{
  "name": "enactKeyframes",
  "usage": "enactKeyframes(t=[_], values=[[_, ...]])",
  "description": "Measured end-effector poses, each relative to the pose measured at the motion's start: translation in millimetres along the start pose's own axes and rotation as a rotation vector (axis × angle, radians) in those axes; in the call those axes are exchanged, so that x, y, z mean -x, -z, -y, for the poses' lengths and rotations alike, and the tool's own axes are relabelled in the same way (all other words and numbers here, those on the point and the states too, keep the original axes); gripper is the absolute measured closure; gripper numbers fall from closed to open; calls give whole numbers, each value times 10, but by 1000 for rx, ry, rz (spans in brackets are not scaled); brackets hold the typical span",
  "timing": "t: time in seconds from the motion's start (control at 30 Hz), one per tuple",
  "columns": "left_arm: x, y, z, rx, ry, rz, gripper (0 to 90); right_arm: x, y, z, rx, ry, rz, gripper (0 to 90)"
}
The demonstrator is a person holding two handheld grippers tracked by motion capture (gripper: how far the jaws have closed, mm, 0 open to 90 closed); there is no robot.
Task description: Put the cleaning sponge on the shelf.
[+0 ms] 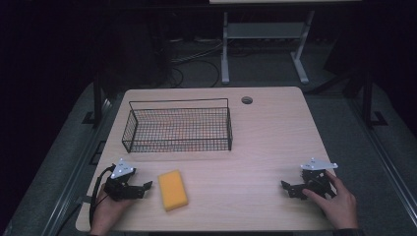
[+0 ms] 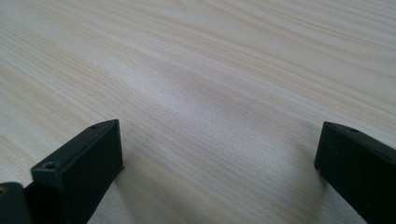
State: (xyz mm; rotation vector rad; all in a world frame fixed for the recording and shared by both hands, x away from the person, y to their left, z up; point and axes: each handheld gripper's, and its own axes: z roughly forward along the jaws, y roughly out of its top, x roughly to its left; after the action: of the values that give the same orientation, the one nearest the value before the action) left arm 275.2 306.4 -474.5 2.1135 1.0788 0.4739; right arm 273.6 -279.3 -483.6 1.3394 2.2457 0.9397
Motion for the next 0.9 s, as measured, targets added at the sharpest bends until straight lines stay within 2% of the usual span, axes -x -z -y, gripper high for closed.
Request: enactKeyframes(t=[0.1, 0.2, 0.23, 0.27, 0.3, 0.33, 0.4, 0.57, 0.6, 0.9], values=[[-5, 17, 2, 0, 1, -6, 184, 0, 0, 0, 0, 0, 0, 2], [-2, 55, 5, -10, 6, -14, 252, 0, 0, 0, 0, 0, 0, 2], [1, 70, 9, -12, 5, -15, 310, 1, 0, 0, 0, 0, 0, 2], [7, 92, 11, -10, 7, -15, 310, 1, 0, 0, 0, 0, 0, 2], [7, 116, 8, -4, 10, -10, 395, 1, 0, 0, 0, 0, 0, 2], [7, 139, 1, 4, 17, 1, 395, 1, 0, 0, 0, 0, 0, 2], [21, 176, -21, 11, 20, 21, 519, 0, 0, 0, 0, 0, 0, 2], [71, 223, -98, 4, 19, 96, 871, 1, 0, 0, 0, 0, 0, 2], [88, 224, -111, -3, 16, 104, 898, 1, -1, 0, 1, 0, 0, 2], [233, 190, -204, -13, -20, 140, 898, 1, -1, 0, 1, 0, 0, 2]])
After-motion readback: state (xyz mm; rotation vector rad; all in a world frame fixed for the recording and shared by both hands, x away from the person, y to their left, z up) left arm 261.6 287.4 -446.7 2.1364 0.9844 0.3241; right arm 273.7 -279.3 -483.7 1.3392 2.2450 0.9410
